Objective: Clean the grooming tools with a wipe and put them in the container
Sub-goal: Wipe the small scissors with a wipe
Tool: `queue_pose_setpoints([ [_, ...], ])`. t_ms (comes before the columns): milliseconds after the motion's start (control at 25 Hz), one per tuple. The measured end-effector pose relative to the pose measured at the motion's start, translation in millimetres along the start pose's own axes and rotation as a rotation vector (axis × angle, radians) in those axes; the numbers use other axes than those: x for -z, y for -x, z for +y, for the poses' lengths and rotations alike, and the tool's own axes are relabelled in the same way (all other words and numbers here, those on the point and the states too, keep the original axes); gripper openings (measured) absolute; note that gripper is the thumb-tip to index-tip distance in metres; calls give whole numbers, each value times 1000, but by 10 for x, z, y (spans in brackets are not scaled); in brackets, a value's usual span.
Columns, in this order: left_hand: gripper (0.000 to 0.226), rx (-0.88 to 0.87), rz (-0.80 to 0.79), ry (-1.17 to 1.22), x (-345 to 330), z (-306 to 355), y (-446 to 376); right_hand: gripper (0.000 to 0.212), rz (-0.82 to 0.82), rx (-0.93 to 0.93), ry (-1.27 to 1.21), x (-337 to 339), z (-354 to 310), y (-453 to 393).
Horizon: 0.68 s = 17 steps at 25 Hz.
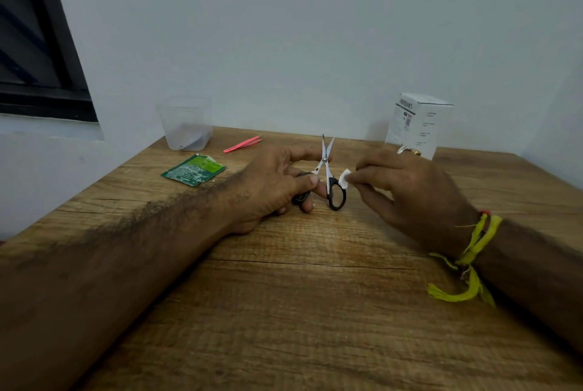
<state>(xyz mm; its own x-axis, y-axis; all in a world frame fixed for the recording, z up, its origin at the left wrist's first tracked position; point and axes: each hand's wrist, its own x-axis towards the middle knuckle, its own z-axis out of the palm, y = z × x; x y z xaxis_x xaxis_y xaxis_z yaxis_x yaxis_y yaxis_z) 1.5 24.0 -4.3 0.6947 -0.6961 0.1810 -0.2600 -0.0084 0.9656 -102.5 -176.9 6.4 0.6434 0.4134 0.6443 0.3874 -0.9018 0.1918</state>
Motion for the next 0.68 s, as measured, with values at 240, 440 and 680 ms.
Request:
queue_pose_setpoints([
  [240, 42, -13, -8, -21, -25, 22, 10, 17, -69, 131, 61, -85, -85, -80],
  [440, 41, 7, 5, -21, -14, 30, 6, 17, -67, 71, 20, -82, -34, -43],
  [680, 42, 18, 11, -19, -4, 27, -4, 14, -92, 31, -6, -32, -40, -36],
])
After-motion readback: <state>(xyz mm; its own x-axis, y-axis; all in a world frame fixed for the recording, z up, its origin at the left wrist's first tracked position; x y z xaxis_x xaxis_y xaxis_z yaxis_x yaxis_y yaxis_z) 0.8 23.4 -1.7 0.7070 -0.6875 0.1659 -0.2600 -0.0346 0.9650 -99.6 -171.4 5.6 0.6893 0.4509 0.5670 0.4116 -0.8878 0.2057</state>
